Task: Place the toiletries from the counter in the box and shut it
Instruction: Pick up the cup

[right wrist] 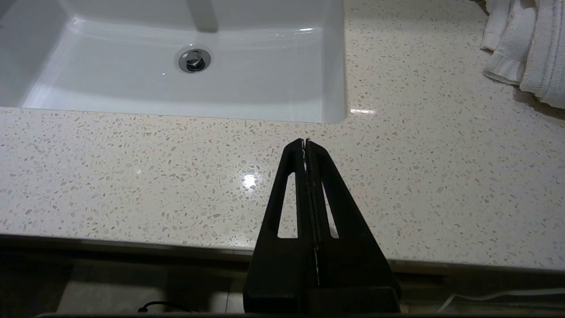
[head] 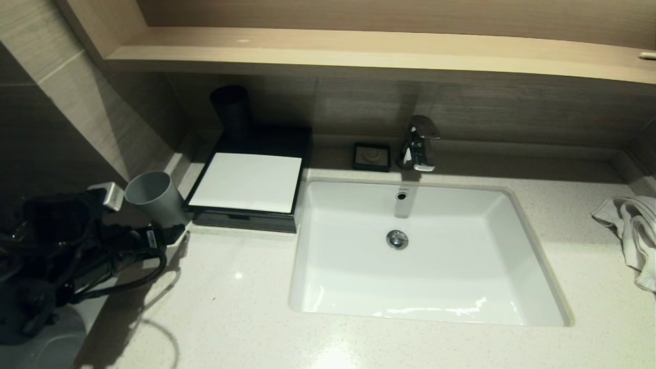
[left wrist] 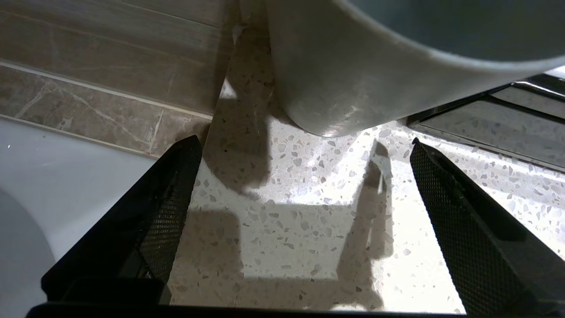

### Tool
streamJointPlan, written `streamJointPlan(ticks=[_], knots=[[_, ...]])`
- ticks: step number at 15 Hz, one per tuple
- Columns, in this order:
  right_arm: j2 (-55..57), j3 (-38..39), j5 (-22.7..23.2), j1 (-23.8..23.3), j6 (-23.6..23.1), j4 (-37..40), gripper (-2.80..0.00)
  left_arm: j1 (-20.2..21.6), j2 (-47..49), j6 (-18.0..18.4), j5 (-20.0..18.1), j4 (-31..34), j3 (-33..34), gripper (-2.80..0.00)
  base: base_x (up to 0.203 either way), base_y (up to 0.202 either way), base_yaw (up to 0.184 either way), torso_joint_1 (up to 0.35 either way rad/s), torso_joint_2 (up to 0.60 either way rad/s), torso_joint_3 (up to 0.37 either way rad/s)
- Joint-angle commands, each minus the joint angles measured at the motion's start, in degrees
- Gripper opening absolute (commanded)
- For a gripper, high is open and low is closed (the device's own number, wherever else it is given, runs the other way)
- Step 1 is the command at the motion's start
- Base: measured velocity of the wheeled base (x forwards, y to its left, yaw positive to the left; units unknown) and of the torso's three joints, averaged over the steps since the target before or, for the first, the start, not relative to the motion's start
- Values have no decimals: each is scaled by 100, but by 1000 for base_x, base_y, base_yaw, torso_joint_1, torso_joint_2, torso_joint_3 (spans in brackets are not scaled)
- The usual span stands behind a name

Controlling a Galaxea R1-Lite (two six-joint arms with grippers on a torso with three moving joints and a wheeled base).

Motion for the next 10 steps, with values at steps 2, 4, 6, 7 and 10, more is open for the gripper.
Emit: streamJointPlan(ticks=[2,4,6,7,10], knots=[[0,0,6,0,-2,-1,-280,4,79,-8,-9,-30,-29,0,0,0,0,0,0,0],[0,0,-3,-9,-2,-1,-280,-4,151,-8,-9,-121,-34,0,0,0,0,0,0,0],[0,0,6,0,-2,-1,-280,-21,262,-8,8,-330,-34,0,0,0,0,0,0,0],[0,0,5,0,-2,-1,-280,-29,302,-17,15,-391,-34,0,0,0,0,0,0,0],[0,0,6,0,-2,-1,-280,-49,335,-17,9,-424,-69,0,0,0,0,0,0,0]])
